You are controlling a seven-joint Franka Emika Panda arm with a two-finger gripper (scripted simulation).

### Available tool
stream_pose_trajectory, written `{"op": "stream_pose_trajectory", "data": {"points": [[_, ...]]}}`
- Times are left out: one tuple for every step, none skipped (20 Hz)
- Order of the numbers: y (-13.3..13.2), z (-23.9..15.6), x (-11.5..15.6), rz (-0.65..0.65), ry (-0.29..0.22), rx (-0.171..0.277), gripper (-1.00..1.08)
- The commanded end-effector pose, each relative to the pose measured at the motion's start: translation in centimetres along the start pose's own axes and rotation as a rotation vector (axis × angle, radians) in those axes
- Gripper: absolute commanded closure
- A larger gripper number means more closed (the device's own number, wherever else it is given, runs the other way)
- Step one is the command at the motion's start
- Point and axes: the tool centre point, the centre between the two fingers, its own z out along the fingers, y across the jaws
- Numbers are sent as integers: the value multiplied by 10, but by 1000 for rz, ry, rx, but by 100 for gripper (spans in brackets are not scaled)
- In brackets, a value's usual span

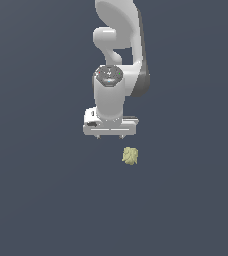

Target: Pick up the object and move it to a goal position.

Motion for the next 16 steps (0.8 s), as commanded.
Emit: {"op": "stream_pose_trajectory", "data": {"points": [[0, 0, 0, 0, 0, 0, -92], [0, 0, 0, 0, -1, -1, -92], [1, 1, -1, 0, -3, -2, -92], [3, 2, -1, 1, -6, -5, -92], [5, 3, -2, 2, -10, -9, -92], [8, 5, -4, 3, -16, -14, -92], [11, 7, -5, 4, -22, -20, -92], [14, 9, -7, 5, -28, -26, -92], [17, 10, -8, 6, -33, -30, -92], [18, 11, -9, 7, -36, -33, -92], [19, 12, -9, 7, -38, -35, -92], [20, 12, -9, 8, -39, -35, -92], [19, 12, -9, 8, -38, -35, -92], [19, 11, -9, 7, -37, -34, -92], [19, 11, -9, 6, -37, -34, -92], [19, 11, -9, 6, -37, -34, -92]]}}
